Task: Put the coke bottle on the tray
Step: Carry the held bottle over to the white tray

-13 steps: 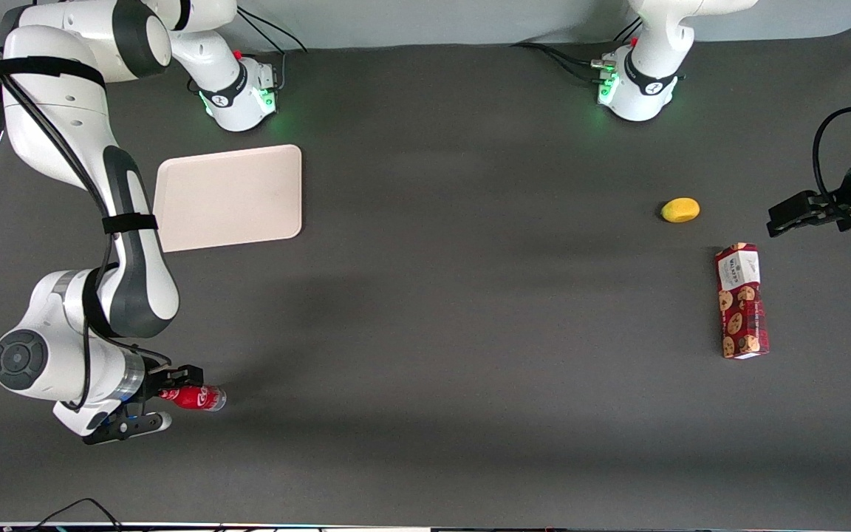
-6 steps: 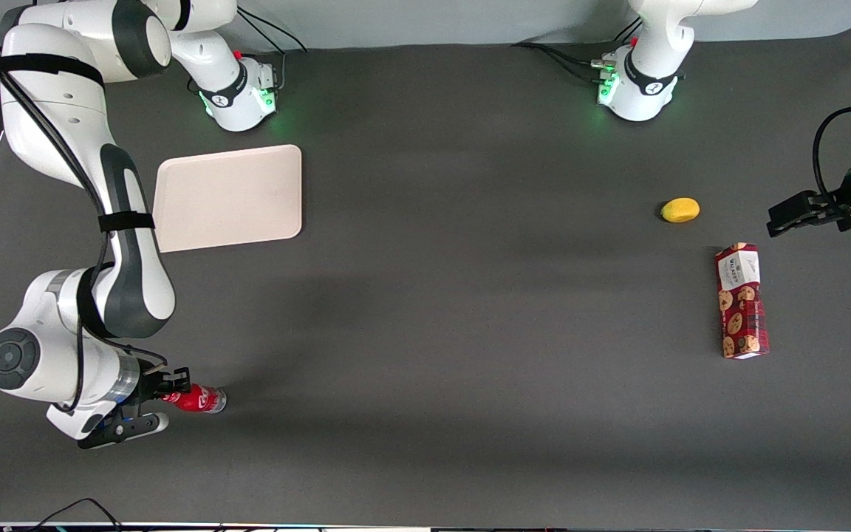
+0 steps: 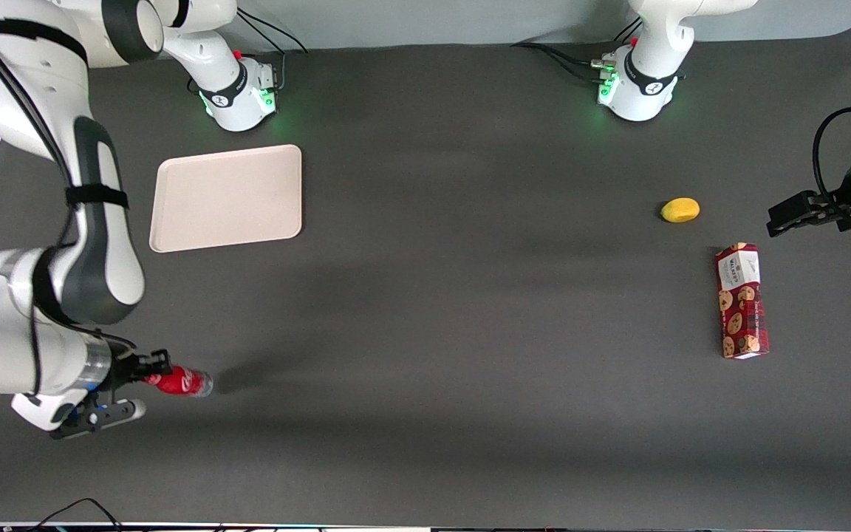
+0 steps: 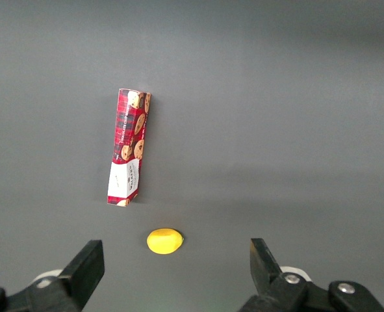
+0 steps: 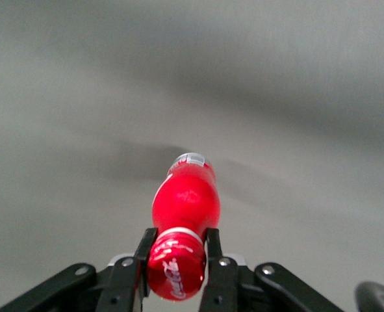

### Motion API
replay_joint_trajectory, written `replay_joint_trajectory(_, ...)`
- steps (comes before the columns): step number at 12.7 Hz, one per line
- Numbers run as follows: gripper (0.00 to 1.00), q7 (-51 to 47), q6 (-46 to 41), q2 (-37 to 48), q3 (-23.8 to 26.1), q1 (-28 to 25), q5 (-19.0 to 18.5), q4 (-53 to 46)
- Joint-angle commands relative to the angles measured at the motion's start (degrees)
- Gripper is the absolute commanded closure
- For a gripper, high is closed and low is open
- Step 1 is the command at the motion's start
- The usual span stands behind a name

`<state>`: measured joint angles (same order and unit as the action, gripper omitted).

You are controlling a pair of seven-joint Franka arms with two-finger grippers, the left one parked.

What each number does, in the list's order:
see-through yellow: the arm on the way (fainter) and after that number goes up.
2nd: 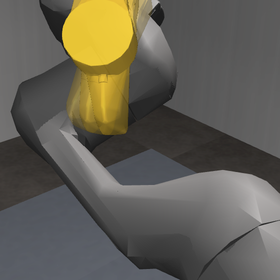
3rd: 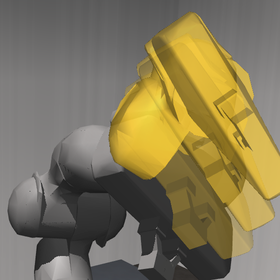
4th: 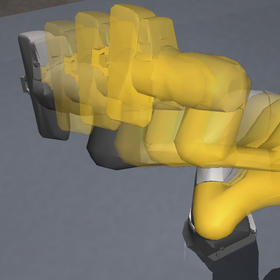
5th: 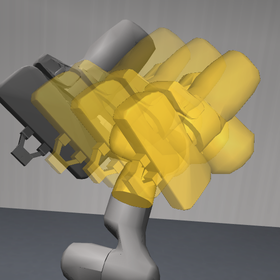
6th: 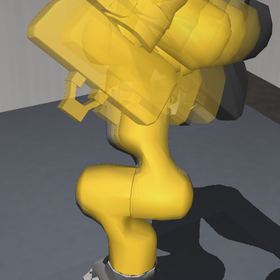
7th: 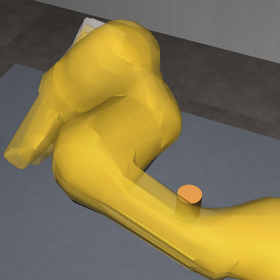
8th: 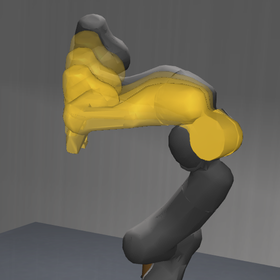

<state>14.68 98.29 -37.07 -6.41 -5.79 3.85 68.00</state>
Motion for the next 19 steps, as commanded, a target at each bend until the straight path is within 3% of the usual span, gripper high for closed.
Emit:
replay_joint_trajectory(1,1.00,1.5,-2.5,13.3,-0.4,0.3,-0.2,14.4)
replay_joint_trajectory(5,1.00,1.4,3.4,33.0,-0.6,0.5,-8.1,39.5)
replay_joint_trajectory(9,1.00,1.9,11.7,53.2,-2.4,2.2,-10.9,65.2)
replay_joint_trajectory(14,1.00,2.1,19.4,60.3,-7.2,2.4,-18.4,80.0)
replay_joint_trajectory(19,1.00,7.2,22.3,59.0,-15.1,2.5,-20.0,83.3)
